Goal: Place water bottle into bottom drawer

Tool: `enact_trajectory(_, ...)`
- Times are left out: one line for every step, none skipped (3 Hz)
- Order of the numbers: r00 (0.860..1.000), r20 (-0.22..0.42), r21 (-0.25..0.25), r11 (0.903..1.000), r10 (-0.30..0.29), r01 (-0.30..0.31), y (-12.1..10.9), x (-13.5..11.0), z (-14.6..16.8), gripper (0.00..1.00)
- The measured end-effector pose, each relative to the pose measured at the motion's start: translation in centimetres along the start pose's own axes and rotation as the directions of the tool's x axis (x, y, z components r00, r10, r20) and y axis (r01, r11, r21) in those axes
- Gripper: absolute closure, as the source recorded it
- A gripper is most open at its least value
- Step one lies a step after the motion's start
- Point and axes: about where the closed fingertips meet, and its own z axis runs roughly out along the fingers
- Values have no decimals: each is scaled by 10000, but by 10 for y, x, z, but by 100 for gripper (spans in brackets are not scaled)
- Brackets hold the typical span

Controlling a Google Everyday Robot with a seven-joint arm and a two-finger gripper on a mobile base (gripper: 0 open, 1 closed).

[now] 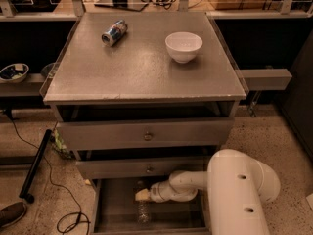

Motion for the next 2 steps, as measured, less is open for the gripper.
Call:
enact_trajectory(9988, -258, 104, 9990, 428, -426, -16, 14, 8, 100)
enact_trajectory(9967, -395, 196, 9973, 712, -705, -28, 24, 13, 100)
